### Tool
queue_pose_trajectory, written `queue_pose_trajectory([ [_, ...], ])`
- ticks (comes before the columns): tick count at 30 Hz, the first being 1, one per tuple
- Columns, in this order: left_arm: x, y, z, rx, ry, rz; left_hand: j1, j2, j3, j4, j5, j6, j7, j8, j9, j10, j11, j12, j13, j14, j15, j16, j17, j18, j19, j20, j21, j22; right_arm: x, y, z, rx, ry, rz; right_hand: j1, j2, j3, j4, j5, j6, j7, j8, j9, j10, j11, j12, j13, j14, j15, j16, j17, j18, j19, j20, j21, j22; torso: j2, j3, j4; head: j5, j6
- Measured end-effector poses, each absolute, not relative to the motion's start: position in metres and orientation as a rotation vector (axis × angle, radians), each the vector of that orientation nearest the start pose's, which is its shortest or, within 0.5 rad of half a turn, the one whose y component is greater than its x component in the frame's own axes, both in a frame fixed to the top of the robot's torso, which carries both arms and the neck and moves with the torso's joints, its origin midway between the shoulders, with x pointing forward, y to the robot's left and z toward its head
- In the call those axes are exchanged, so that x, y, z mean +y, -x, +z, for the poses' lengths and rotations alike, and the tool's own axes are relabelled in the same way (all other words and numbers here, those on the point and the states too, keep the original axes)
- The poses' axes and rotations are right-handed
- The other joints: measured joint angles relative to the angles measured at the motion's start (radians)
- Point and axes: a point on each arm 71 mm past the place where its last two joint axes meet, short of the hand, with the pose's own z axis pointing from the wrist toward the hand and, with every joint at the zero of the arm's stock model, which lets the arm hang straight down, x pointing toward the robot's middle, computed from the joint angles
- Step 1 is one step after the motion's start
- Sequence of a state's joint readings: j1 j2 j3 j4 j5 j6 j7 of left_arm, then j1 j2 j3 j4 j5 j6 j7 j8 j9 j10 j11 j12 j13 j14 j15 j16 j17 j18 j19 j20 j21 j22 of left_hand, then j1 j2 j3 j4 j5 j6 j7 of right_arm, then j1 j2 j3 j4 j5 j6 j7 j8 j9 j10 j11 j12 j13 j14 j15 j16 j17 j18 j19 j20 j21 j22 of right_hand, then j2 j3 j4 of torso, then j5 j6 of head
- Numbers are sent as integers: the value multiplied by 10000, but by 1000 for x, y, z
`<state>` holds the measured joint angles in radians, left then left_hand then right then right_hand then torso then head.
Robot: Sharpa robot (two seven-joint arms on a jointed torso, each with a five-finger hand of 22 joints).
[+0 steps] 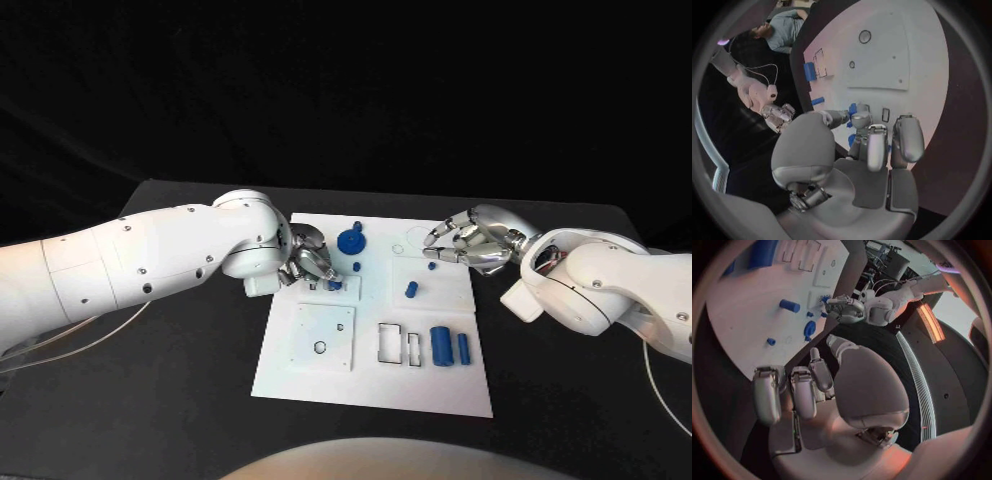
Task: Assemble the parts on the task board
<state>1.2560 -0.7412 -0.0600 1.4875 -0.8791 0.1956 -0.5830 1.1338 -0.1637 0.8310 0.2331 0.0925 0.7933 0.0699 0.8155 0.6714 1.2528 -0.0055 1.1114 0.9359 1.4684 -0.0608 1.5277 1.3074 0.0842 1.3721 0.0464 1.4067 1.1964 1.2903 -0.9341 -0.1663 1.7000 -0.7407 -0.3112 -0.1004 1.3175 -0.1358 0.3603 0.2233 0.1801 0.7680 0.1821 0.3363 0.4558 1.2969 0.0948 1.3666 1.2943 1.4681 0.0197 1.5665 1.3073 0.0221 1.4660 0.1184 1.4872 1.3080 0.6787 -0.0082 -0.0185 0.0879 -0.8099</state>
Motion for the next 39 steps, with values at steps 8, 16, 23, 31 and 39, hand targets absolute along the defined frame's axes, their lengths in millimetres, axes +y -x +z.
queue_pose_trajectory([
  [8, 178, -478, -214, 24278, 2768, -5326, -159, -158, -58, -59, 541, 133, -21, 0, -24, 56, -54, 0, 16, -35, -33, 50, 0, 1, 0, 1, 48, 85, -202, -449, -189, 19268, -4687, 9863, 0, 0, -43, 42, 0, 0, 0, 0, 8, 0, 0, 0, 0, 0, 0, 0, 0, 0, 0, 0, 0, -1, 0, 0, -3, 18, -29],
  [16, 179, -473, -213, 23733, 2447, -5355, -212, -211, -86, -86, 909, 226, -35, -1, -91, 223, -68, 131, 184, -35, -33, 116, 0, 1, 74, -72, 109, 266, -203, -449, -190, 19295, -4687, 9819, 0, 0, -42, 42, 0, 0, 0, 0, 7, 0, 0, 0, 0, 0, 0, 0, 0, 0, 0, 0, 1, -2, -1, 0, 1, 10, -42],
  [23, 177, -469, -215, 23043, 2086, -5262, -317, -316, -87, -87, 1297, 402, -74, 40, -151, 398, -140, 348, 432, 3, -70, 232, 0, 1, 200, -123, 232, 474, -204, -450, -190, 19298, -4700, 9767, 0, 0, -42, 42, 0, 0, 0, 0, 7, 0, 0, 0, 0, 0, 0, 0, 0, 0, 0, 0, 1, -3, -3, 2, 3, 17, -64],
  [31, 179, -466, -220, 22446, 2075, -5139, -405, -384, -87, -87, 1701, 457, -97, 61, -212, 541, -143, 456, 602, -34, -106, 272, 0, 0, 271, -122, 303, 595, -206, -450, -190, 19292, -4703, 9714, 0, 0, -42, 42, 0, 0, 0, -1, 6, 0, 0, 0, 0, 0, 0, 0, 0, 0, 0, 0, 4, -4, -2, 6, -5, 28, -81],
  [39, 179, -466, -222, 22297, 2006, -4974, -562, -383, -87, -87, 2010, 477, -113, 114, -272, 648, -175, 649, 797, -34, -106, 321, -1, -158, 380, -158, 387, 774, -207, -450, -190, 19288, -4677, 9685, 0, 0, -84, 84, 0, 0, 0, 76, 14, 0, 0, 1, 1, 0, 0, 0, 0, 0, 0, 0, -33, -5, 5, 6, -17, 39, -111],
])
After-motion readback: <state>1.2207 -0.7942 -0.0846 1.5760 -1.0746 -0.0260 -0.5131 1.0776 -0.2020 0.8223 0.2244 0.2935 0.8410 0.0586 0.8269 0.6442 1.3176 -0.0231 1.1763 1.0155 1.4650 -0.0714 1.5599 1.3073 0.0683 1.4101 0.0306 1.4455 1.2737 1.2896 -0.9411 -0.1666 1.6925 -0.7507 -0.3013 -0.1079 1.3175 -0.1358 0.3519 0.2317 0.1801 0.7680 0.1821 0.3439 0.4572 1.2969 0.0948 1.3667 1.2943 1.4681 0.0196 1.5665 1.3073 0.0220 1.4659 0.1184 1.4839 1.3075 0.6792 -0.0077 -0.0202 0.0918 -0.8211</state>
